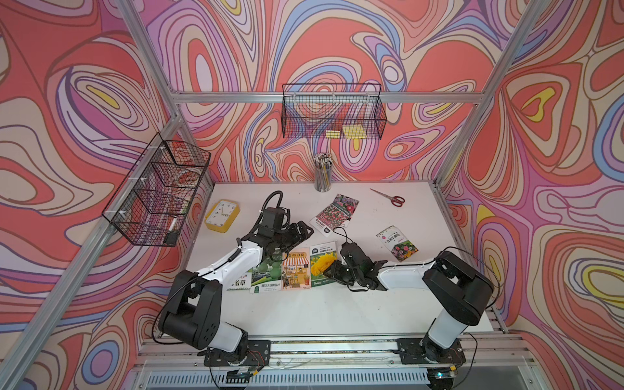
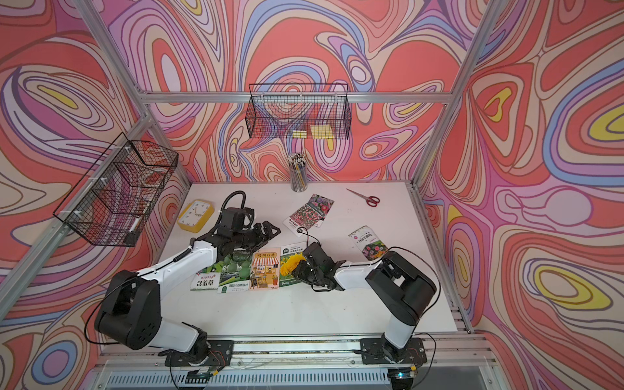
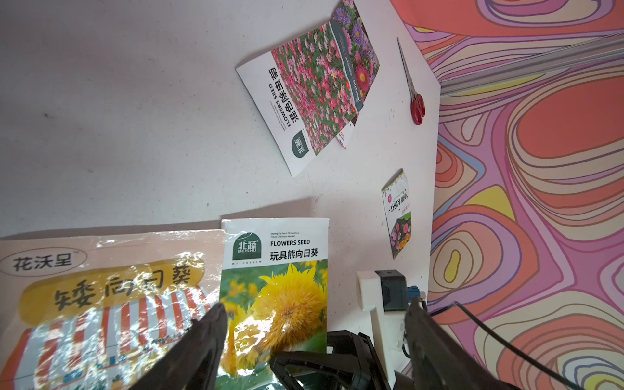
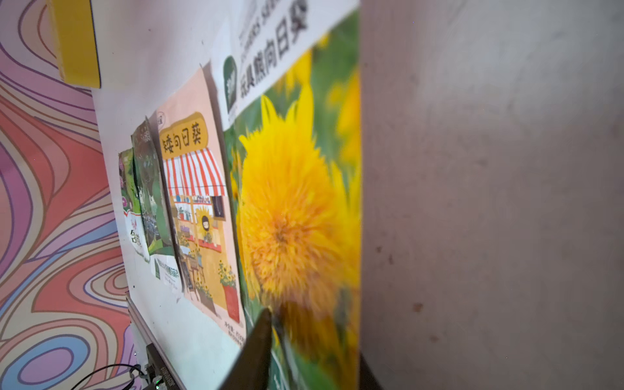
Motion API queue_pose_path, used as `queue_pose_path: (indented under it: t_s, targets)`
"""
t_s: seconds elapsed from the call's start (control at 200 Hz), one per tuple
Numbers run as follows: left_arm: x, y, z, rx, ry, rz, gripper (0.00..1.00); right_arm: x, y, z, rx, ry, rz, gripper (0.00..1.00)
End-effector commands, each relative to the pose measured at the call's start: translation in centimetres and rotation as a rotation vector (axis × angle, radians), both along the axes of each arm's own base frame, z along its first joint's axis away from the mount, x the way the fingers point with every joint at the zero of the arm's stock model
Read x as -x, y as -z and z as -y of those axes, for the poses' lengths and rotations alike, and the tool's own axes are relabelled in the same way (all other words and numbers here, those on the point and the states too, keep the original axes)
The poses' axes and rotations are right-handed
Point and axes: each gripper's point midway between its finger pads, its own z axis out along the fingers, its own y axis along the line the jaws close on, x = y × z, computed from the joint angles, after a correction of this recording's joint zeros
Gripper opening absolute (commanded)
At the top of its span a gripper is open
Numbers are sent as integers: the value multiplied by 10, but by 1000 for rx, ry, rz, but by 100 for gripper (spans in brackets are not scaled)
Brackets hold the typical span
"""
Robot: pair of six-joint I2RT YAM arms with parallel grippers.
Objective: Arrange the seed packets in a row
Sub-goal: Place the seed packet at the center of the board.
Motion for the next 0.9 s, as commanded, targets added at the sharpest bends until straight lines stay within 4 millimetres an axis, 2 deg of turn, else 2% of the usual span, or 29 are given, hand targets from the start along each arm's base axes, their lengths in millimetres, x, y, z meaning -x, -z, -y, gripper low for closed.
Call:
queue_pose_path:
  t_s: [0.0, 0.09, 0.21, 0.29, 0.376, 0.446, 0.536, 0.626, 0.671, 0.811, 0.896]
  targets:
    - [4, -1, -1, -7, 4, -3, 83, 8, 8, 12, 92, 9, -26, 49]
    - [4, 0, -1, -7, 6, -5, 83, 10, 9, 20, 145, 14, -36, 59]
    - [5, 0, -1, -15, 9, -3, 83, 18, 9, 32, 223, 13, -57, 66]
    - [4, 0, -3, -29, 10, -2, 83, 21, 7, 51, 328, 38, -45, 72]
    - [3, 2, -3, -47, 14, 0, 84, 19, -3, 69, 410, 62, -7, 75]
    - [0, 4, -2, -57, 23, -1, 84, 12, -19, 75, 438, 68, 54, 80]
    - [-9, 10, 1, -80, 39, -12, 86, -8, -43, 73, 457, 54, 138, 91]
    - [-23, 20, 4, -119, 58, -29, 91, -36, -60, 68, 447, 41, 180, 94]
    - [-31, 25, 7, -137, 69, -36, 99, -52, -64, 70, 432, 49, 181, 96]
    - [-66, 37, 14, -198, 93, -25, 99, -109, -77, 83, 320, 109, 180, 98]
    - [-90, 44, 21, -207, 112, -12, 99, -141, -78, 90, 269, 133, 172, 98]
